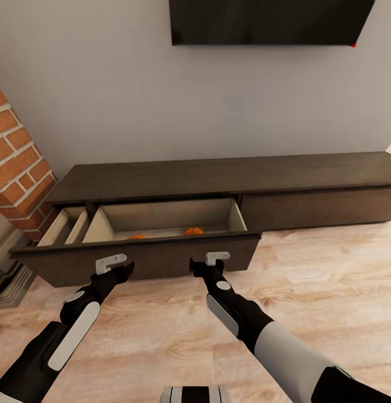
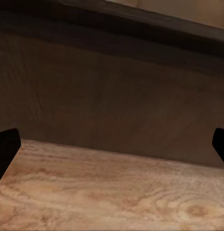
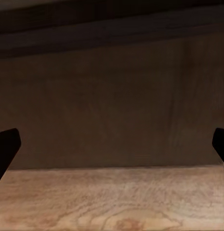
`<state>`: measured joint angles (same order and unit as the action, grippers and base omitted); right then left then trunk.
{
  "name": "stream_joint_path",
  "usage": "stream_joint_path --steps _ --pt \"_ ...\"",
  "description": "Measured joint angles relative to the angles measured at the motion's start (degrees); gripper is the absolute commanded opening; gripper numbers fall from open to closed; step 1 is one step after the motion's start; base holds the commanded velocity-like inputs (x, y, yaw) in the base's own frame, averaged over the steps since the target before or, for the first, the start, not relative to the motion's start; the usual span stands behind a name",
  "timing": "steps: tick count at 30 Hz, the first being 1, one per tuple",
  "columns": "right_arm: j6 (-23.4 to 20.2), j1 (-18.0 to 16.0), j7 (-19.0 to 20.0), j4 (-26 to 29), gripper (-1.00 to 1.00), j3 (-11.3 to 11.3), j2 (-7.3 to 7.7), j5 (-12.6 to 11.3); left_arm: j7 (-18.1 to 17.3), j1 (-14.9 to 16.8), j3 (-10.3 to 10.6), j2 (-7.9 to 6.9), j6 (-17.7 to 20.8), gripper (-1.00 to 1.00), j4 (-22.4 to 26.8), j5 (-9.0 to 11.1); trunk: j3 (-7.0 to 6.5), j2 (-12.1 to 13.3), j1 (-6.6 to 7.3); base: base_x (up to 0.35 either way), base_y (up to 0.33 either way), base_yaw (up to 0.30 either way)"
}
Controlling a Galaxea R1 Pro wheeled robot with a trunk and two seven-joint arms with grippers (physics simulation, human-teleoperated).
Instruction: Place each of the two pumpkins and all three candles from the living room inside a cabinet in the living room (use any cabinet), then make sure every cabinet is closed, and position the cauldron so it is next to a table in the living room.
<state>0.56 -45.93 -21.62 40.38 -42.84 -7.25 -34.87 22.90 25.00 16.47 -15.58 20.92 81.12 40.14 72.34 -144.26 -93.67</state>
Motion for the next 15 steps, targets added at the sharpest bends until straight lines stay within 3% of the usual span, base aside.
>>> stream_joint_path --steps 4,15 --pt "0.0 0.0 0.0 0.0 1.00 0.0 0.00 0.0 0.0 0.0 -0.1 0.00 0.0 1.00 0.0 0.0 0.00 0.0 -0.02 0.156 0.000 0.000" --pt "-0.1 0.0 0.0 0.0 1.00 0.0 0.00 -0.1 0.0 0.0 -0.1 0.00 0.0 1.00 0.0 0.2 0.44 0.0 -0.08 0.012 0.000 0.000"
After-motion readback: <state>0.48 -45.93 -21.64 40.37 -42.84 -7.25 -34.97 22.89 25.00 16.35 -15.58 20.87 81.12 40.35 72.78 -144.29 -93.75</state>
